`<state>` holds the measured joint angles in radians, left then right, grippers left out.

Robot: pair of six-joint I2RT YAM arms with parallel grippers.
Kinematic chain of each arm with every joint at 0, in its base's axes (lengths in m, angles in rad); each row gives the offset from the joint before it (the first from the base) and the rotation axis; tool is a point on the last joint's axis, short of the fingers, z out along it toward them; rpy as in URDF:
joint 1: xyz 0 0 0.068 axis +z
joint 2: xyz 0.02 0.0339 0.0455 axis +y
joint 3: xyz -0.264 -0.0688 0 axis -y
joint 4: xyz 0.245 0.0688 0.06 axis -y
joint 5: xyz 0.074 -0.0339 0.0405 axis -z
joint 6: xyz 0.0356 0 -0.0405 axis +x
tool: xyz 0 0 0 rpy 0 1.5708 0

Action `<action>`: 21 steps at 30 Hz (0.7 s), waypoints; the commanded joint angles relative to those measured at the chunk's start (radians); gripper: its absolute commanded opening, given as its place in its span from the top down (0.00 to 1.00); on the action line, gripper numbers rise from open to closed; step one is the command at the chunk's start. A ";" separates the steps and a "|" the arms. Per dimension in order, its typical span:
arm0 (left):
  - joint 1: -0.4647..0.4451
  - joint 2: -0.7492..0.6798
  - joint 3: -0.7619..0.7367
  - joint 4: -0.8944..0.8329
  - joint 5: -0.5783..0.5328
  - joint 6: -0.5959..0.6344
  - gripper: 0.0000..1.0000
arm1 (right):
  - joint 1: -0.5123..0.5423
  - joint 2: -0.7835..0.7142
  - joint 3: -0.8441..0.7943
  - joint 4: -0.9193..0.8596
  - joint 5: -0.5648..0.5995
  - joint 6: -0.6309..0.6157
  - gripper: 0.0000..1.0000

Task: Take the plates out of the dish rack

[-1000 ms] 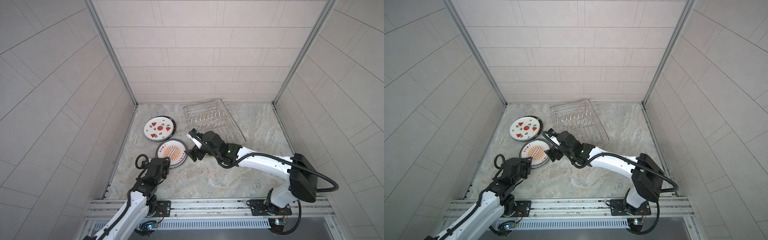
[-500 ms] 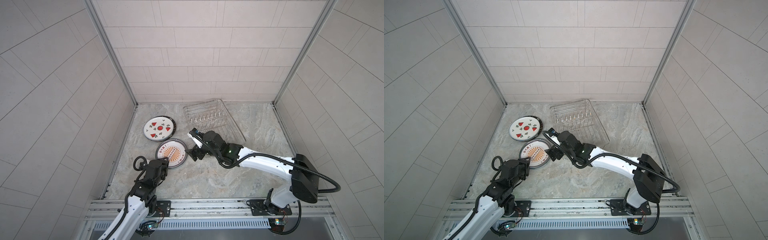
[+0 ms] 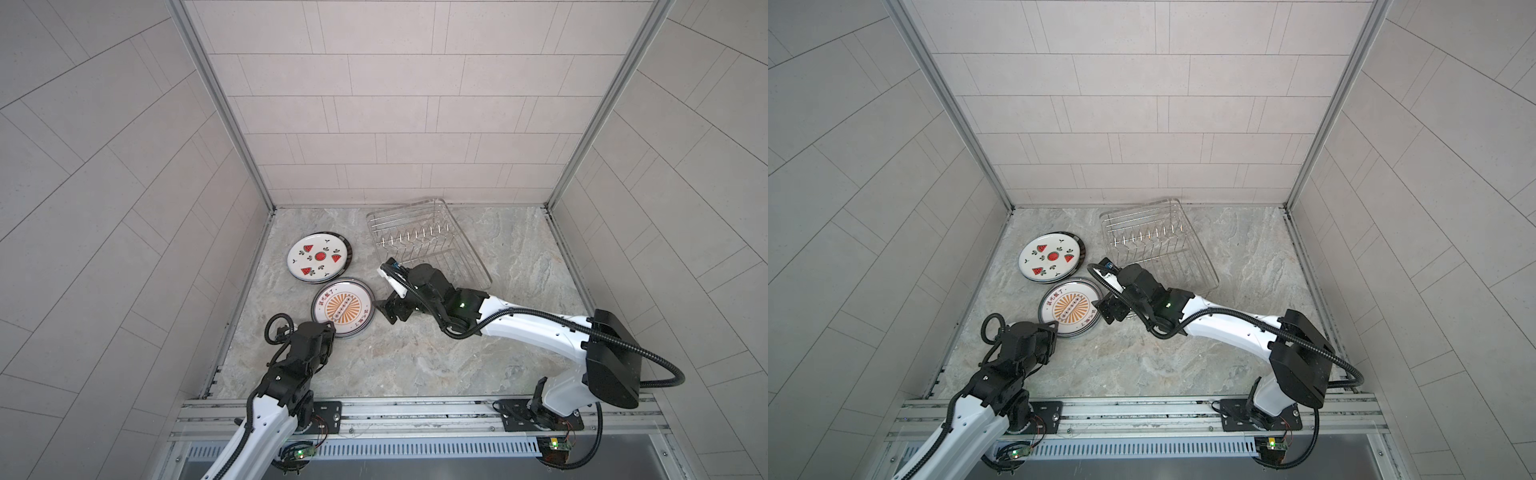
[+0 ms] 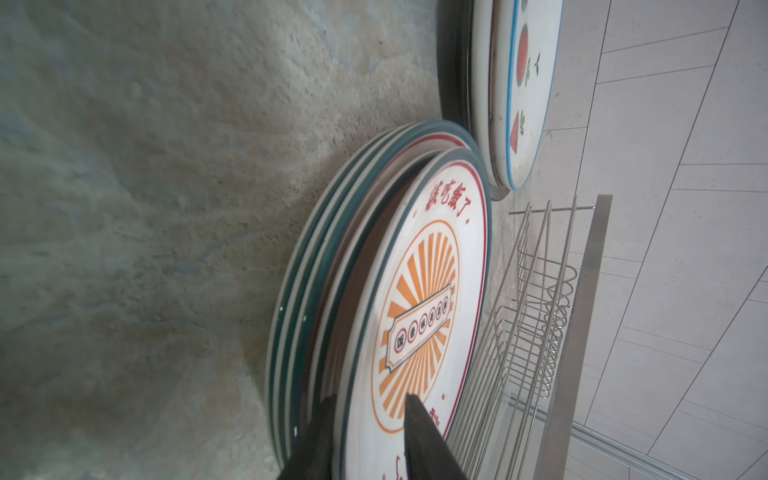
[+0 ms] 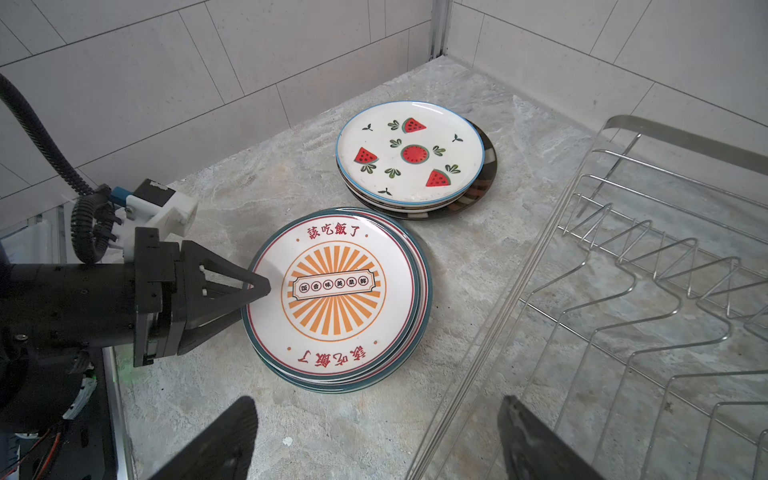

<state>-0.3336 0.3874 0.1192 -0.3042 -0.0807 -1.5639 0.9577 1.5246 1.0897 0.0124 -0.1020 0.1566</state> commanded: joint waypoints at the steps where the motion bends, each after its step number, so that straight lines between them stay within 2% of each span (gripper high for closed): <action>1: 0.003 -0.019 0.029 -0.087 -0.032 0.003 0.68 | 0.007 -0.030 -0.007 0.018 0.019 -0.011 0.08; 5: 0.002 -0.039 0.051 -0.152 -0.072 0.017 0.66 | 0.007 -0.030 -0.008 0.021 0.018 -0.009 0.08; 16: 0.004 -0.060 0.068 -0.183 -0.107 0.042 0.60 | 0.007 -0.039 -0.014 0.023 0.022 -0.007 0.08; 19: 0.003 -0.090 0.074 -0.197 -0.135 0.061 0.55 | 0.007 -0.062 -0.028 0.034 0.040 0.000 0.08; 21: 0.004 -0.108 0.077 -0.200 -0.175 0.079 0.49 | 0.006 -0.093 -0.050 0.050 0.056 0.003 0.08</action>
<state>-0.3336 0.3012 0.1631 -0.4614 -0.1848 -1.5116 0.9585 1.4975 1.0637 0.0322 -0.0799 0.1577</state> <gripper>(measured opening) 0.501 0.920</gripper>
